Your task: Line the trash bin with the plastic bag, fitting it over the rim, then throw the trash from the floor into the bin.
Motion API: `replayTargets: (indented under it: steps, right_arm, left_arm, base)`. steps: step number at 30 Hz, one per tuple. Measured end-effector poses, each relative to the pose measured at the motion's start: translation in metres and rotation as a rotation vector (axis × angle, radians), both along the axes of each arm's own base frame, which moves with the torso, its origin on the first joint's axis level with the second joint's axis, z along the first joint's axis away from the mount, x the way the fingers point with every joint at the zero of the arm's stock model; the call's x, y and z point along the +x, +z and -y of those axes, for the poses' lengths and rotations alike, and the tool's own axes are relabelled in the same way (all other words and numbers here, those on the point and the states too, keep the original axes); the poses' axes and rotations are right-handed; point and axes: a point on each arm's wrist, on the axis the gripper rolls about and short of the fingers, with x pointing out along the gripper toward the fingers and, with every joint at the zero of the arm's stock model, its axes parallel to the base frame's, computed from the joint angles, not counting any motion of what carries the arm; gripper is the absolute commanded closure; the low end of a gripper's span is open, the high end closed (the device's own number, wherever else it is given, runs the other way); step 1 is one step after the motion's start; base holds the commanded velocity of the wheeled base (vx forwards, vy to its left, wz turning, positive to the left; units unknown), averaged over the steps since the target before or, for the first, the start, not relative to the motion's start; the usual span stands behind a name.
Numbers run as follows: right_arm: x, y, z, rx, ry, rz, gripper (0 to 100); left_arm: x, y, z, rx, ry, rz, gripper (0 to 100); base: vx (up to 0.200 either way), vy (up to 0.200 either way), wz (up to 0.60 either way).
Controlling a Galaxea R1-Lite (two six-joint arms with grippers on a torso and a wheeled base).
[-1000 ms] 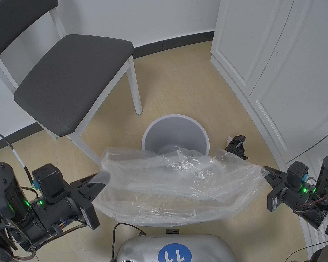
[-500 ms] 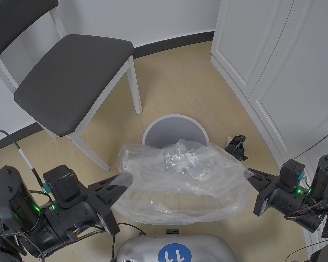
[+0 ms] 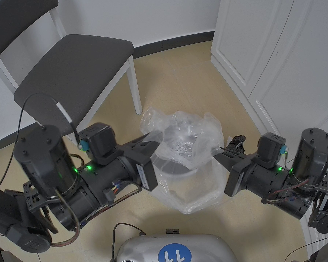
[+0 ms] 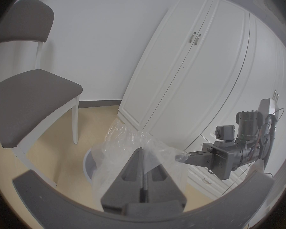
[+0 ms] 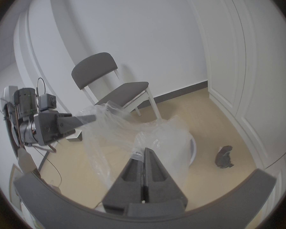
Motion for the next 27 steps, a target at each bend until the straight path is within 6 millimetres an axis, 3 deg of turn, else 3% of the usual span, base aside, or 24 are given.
replayTargets:
  steps: [11, 27]
  right_arm:
    - [0.028, -0.013, -0.011, 0.133, -0.043, -0.005, 100]
    - [0.059, -0.053, -0.015, 0.048, -0.103, -0.081, 100]
  left_arm:
    - [0.022, -0.008, 0.006, -0.021, 0.030, 0.017, 100]
    - [0.038, -0.024, 0.011, -0.013, 0.058, 0.013, 100]
  base:
    - [0.000, 0.000, 0.00]
    - [0.000, 0.000, 0.00]
